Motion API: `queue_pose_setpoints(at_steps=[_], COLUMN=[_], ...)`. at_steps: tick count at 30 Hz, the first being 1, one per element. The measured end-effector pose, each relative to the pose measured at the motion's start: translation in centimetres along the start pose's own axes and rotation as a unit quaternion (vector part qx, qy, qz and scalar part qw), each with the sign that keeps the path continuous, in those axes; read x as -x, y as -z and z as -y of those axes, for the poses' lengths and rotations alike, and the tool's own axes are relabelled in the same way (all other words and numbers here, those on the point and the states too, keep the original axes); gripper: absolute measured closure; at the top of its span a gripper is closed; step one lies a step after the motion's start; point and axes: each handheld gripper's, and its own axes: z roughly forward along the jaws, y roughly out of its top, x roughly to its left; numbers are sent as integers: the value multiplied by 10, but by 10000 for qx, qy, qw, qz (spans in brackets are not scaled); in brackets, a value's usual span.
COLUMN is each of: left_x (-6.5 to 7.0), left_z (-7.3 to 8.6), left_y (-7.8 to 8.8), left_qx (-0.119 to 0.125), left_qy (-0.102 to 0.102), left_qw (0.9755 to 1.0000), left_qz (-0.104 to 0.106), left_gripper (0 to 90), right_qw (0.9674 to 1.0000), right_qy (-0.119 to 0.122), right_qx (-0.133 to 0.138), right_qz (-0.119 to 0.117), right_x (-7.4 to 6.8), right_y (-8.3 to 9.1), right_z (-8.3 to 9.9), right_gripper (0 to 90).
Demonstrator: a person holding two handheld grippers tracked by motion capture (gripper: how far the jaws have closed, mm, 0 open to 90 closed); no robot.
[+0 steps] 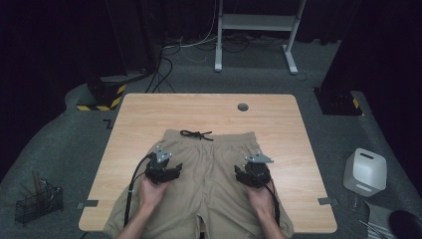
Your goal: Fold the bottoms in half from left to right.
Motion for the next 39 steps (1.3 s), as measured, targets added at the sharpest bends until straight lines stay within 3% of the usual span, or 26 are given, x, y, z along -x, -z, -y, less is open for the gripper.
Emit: queue_pose_setpoints(at_steps=[5,6,8,10,12,16,24,32,35,39], left_x=[-8,-8,-10,-11,-11,-2,20,34,38,31], left_z=[-1,0,3,7,14,28,49,63,62,53], left_y=[-22,-25,-25,-24,-21,-8,17,43,49,47], left_qx=[-367,-375,-297,-205,-21,115,117,-180,-439,-472], left_qy=[-39,-79,31,131,111,78,79,-5,-19,60], left_qw=[9992,9992,9995,9997,9999,9998,9998,9996,9985,9980], left_qz=[-132,-129,-75,32,48,117,137,214,316,406], left_gripper=[347,347,338,352,389,426,429,445,431,380], right_qw=[9999,9998,9992,9996,9997,10000,9998,9990,9988,9987], right_qy=[-42,-11,33,17,45,74,164,353,382,403], right_qx=[-106,-148,-337,-220,-186,-41,-43,-41,-41,-27], right_qz=[125,154,200,162,123,46,-52,-257,-292,-311], right_x=[2,2,4,5,5,5,3,-3,-5,-5], right_y=[-22,-25,-31,-31,-28,-19,2,20,26,27], right_z=[-5,-5,-1,3,6,19,37,54,60,61], right_gripper=[406,405,395,393,387,384,383,381,381,380])
